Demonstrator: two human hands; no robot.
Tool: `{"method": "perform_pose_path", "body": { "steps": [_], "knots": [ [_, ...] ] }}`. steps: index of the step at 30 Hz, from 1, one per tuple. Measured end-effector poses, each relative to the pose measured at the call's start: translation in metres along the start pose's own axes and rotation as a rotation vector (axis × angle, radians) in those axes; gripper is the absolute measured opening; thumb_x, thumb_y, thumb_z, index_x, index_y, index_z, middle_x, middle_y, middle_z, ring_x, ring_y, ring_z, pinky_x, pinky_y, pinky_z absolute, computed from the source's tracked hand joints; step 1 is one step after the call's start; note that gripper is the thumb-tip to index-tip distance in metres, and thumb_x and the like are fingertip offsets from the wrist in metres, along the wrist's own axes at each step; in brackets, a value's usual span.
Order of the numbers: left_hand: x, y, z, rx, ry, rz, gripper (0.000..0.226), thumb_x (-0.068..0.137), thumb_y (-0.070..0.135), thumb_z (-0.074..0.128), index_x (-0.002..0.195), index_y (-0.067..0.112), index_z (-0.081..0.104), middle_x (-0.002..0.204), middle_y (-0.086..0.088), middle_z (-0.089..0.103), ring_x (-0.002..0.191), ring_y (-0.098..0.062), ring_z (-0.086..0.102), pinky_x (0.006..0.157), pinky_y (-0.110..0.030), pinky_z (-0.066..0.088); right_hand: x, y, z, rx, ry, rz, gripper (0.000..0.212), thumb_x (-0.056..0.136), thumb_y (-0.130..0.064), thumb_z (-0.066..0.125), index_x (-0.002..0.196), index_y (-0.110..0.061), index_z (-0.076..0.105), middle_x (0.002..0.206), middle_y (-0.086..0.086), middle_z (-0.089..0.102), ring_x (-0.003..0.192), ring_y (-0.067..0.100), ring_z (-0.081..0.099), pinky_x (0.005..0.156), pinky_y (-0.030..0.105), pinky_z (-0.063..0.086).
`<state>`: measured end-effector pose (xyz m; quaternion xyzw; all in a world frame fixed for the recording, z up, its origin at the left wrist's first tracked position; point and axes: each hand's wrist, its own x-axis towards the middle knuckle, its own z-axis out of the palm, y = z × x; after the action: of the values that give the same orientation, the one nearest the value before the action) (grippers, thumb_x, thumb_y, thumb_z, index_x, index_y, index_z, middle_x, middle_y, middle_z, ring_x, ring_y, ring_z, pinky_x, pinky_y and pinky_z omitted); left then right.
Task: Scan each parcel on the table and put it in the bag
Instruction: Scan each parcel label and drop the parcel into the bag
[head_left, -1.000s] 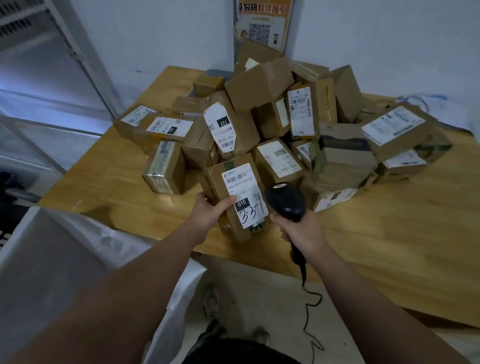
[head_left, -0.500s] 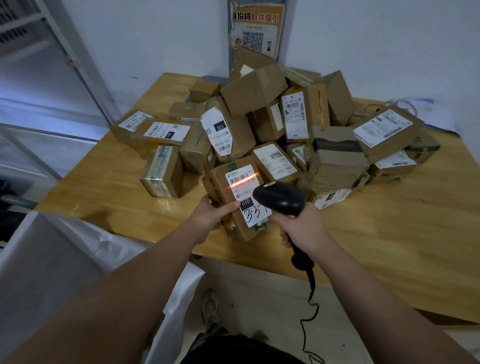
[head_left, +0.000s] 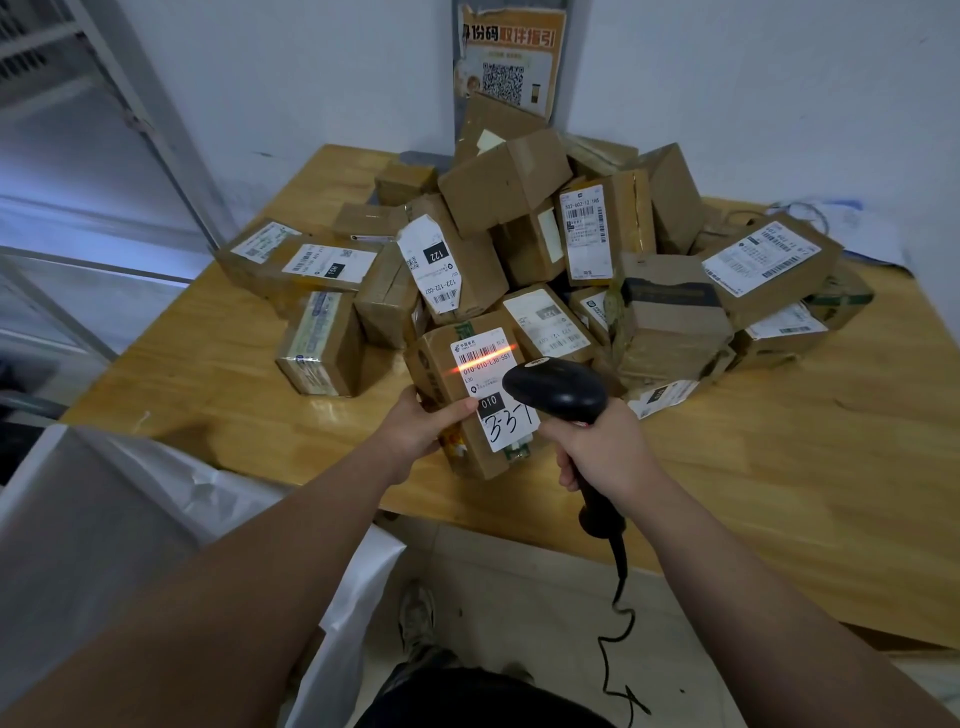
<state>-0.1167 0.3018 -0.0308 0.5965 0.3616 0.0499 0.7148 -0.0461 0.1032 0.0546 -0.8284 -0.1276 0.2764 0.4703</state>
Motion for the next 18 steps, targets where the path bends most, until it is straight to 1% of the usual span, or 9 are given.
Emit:
{"method": "perform_pose_path", "body": {
  "steps": [3, 7, 11, 14, 18],
  "knots": [
    [0.0003, 0.0005, 0.0008, -0.003, -0.001, 0.004, 0.074, 0.072, 0.035, 0.082, 0.133, 0.018, 0.044, 0.126, -0.001, 0.058, 0.117, -0.021, 0.055, 0.099, -0.045, 0.046, 0.0004, 0.0008, -0.0009, 0.005, -0.002, -0.005, 0.026, 0.083, -0.014, 0.065, 0.059, -0.005, 0.060, 0.044, 0.003, 0.055, 0.042, 0.016, 0.055, 0.050, 0.028, 0.049],
    [0.0002, 0.0017, 0.0017, -0.004, 0.001, 0.000, 0.077, 0.069, 0.038, 0.083, 0.133, 0.019, 0.044, 0.128, -0.001, 0.058, 0.118, -0.022, 0.055, 0.102, -0.048, 0.045, 0.0023, 0.0013, -0.0025, 0.034, 0.003, 0.004, 0.026, 0.083, -0.013, 0.065, 0.060, -0.004, 0.060, 0.044, 0.004, 0.055, 0.042, 0.019, 0.054, 0.050, 0.029, 0.048],
    [0.0000, 0.0018, 0.0023, 0.002, 0.007, -0.002, 0.080, 0.068, 0.041, 0.084, 0.133, 0.019, 0.044, 0.128, -0.001, 0.058, 0.118, -0.022, 0.055, 0.101, -0.049, 0.045, 0.0027, 0.0023, -0.0037, 0.073, 0.011, 0.003, 0.025, 0.083, -0.011, 0.065, 0.061, -0.002, 0.060, 0.046, 0.006, 0.055, 0.041, 0.020, 0.053, 0.048, 0.028, 0.046],
    [-0.0001, 0.0013, 0.0027, 0.002, 0.014, -0.002, 0.077, 0.070, 0.039, 0.082, 0.134, 0.018, 0.043, 0.129, -0.002, 0.057, 0.119, -0.023, 0.054, 0.103, -0.050, 0.044, 0.0022, 0.0041, -0.0039, 0.081, 0.007, -0.007, 0.023, 0.083, -0.010, 0.065, 0.062, -0.002, 0.061, 0.048, 0.008, 0.056, 0.042, 0.021, 0.054, 0.047, 0.028, 0.047],
    [-0.0012, 0.0012, 0.0025, 0.008, 0.016, 0.000, 0.082, 0.068, 0.041, 0.083, 0.135, 0.019, 0.042, 0.130, -0.001, 0.056, 0.120, -0.023, 0.053, 0.102, -0.049, 0.044, 0.0009, 0.0065, -0.0034, 0.090, -0.007, -0.008, 0.024, 0.083, -0.010, 0.065, 0.061, -0.003, 0.060, 0.047, 0.007, 0.055, 0.041, 0.020, 0.054, 0.048, 0.028, 0.048]
  ]
}}
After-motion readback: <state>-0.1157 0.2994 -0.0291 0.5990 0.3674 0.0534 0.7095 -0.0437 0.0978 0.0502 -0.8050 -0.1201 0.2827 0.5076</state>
